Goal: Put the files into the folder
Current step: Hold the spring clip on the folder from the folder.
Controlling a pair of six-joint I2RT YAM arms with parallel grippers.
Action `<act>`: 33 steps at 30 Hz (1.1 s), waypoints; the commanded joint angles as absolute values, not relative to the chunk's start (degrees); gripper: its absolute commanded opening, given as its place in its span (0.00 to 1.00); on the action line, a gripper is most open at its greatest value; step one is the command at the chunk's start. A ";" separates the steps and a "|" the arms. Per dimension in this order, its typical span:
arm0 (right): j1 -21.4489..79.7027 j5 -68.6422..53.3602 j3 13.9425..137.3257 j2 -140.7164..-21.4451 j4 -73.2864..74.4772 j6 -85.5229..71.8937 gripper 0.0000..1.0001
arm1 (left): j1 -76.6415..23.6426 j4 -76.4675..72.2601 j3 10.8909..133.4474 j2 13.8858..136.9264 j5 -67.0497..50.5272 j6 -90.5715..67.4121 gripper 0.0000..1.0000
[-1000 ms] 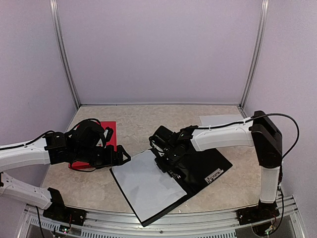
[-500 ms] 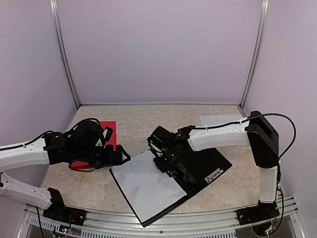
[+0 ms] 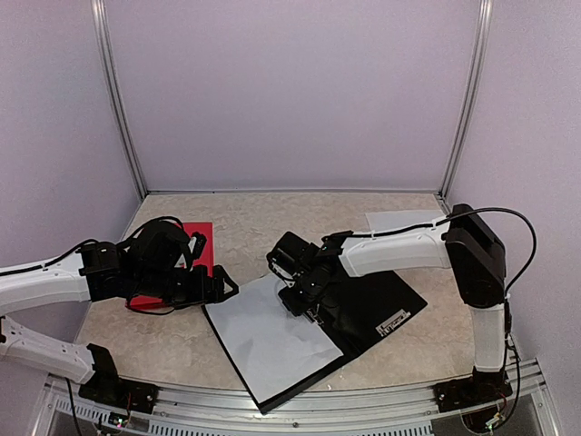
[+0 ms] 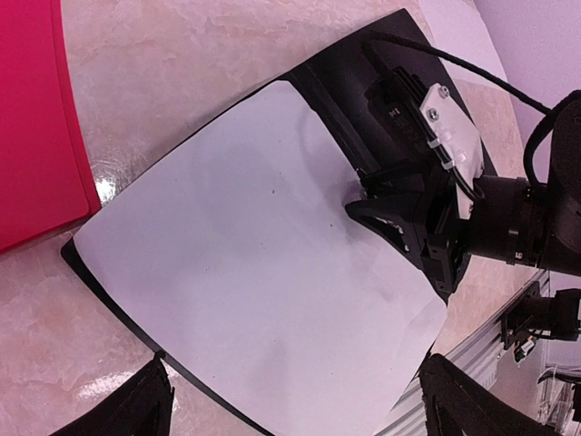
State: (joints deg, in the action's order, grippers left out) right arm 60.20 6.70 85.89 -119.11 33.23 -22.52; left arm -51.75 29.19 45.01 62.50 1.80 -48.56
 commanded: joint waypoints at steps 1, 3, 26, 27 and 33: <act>60.05 7.61 87.88 -119.65 34.22 -21.61 0.33 | -51.33 30.05 44.33 62.20 2.33 -47.83 0.91; 60.10 7.84 88.17 -119.47 34.16 -21.45 0.36 | -51.26 30.02 44.43 62.46 2.24 -47.80 0.91; 61.26 15.55 86.69 -109.43 34.52 -17.20 0.56 | -50.88 24.64 46.70 67.01 -1.49 -41.70 0.93; 61.16 16.08 85.33 -108.24 34.74 -17.59 0.56 | -50.89 23.98 47.34 67.77 -2.03 -40.58 0.93; 60.07 16.32 75.80 -100.10 32.30 -21.18 0.55 | -50.89 18.99 52.56 74.42 -6.98 -30.48 0.90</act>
